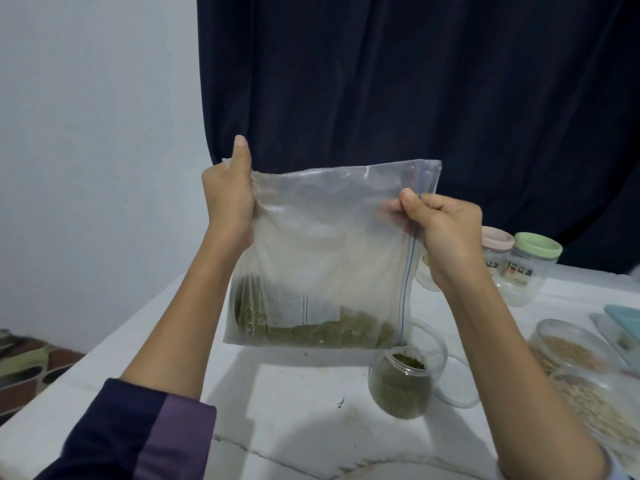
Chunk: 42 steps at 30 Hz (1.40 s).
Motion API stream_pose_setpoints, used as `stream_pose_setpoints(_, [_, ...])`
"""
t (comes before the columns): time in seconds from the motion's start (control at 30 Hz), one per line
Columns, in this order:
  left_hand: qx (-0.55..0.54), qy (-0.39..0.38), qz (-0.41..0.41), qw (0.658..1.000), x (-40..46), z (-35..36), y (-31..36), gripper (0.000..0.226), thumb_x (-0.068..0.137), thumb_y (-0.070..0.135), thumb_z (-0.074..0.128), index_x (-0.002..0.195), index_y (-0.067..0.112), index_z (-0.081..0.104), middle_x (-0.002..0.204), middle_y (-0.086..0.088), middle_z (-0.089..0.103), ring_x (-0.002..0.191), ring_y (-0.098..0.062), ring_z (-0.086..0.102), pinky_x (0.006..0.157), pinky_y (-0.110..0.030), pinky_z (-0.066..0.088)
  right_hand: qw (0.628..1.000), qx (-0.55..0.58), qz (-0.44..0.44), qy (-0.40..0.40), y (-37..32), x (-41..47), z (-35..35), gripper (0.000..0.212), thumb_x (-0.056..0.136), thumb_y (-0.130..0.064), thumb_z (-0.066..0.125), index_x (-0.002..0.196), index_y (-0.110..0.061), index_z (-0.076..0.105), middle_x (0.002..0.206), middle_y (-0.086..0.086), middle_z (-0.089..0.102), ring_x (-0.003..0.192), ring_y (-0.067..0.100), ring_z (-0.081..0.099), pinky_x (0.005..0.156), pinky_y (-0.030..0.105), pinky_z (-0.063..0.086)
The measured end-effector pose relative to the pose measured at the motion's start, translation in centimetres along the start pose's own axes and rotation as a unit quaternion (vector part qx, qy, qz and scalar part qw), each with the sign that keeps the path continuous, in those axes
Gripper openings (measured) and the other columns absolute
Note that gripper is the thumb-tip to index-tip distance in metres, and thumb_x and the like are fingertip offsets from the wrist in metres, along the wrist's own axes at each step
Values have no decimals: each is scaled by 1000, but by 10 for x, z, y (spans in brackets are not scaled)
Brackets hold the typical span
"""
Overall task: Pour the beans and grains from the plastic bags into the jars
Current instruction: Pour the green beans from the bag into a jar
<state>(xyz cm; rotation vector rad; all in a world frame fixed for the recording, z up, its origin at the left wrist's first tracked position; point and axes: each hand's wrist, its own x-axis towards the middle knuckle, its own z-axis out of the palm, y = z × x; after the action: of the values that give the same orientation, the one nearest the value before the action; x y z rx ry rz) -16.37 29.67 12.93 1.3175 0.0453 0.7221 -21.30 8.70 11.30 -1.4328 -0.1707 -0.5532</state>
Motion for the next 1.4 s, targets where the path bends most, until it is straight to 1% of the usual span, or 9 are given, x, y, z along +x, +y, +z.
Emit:
stream_pose_setpoints(0.13, [4,-4,-1,1000,0,-1,-2,50,96,39,50,57,19,26,52,7,30,46,-6,29,48,-20,30,1000,-25,0,-18,0,1,2,20,90,-6,62,71,-5,70,63,-2,72,66,9,70,69,18,55])
stream_pose_setpoints(0.33, [0,5,-4,1000,0,-2,-4,51,96,38,50,57,20,23,46,12,25,43,-5,25,46,-19,27,999,-43,-8,-2,1,1,1,24,89,-8,64,67,-13,72,66,-3,72,73,12,70,81,27,57])
stream_pose_setpoints(0.47, [-3,7,-3,1000,0,-3,-3,51,97,37,50,57,20,23,43,14,25,41,-4,25,45,-18,27,997,-70,-18,-1,1,1,1,22,89,-12,66,69,-17,72,65,-7,72,73,8,68,80,24,56])
stream_pose_setpoints(0.57, [2,6,-3,1000,2,-4,-3,50,96,38,50,58,20,23,49,10,26,46,-7,25,49,-22,27,997,-74,-37,9,1,0,2,21,89,-13,65,70,-20,73,66,-11,72,77,5,68,82,21,54])
stream_pose_setpoints(0.73, [4,10,-4,1000,1,-3,-1,50,96,38,50,57,19,25,49,9,27,42,-5,27,45,-18,28,996,-80,-44,8,1,1,2,21,89,-14,66,71,-21,73,68,-13,72,81,3,67,84,17,51])
stream_pose_setpoints(0.83, [4,9,-6,1000,-1,-3,-2,51,97,38,50,57,19,24,48,10,26,42,-5,26,44,-18,28,995,-86,-43,-20,0,0,4,21,89,-14,66,70,-21,73,67,-12,71,78,1,67,78,13,51])
stream_pose_setpoints(1.07, [14,15,0,1000,0,-5,-2,49,97,38,49,58,20,24,51,8,25,42,-5,25,44,-17,27,996,-83,-42,0,2,0,3,22,89,-15,66,69,-22,72,68,-14,71,77,-2,66,80,14,51])
stream_pose_setpoints(1.17, [19,23,-1,1000,-1,-4,-2,48,97,39,48,59,20,26,54,6,27,42,-4,27,45,-17,28,996,-79,-44,9,3,0,4,22,89,-15,66,69,-22,71,66,-17,70,75,-8,64,75,5,45])
stream_pose_setpoints(1.4, [7,24,6,1000,-3,-4,-2,51,97,37,48,57,20,21,40,13,24,41,-5,24,44,-18,25,996,-76,-45,-3,1,1,3,21,89,-13,66,70,-20,72,66,-18,70,75,-8,64,74,6,46])
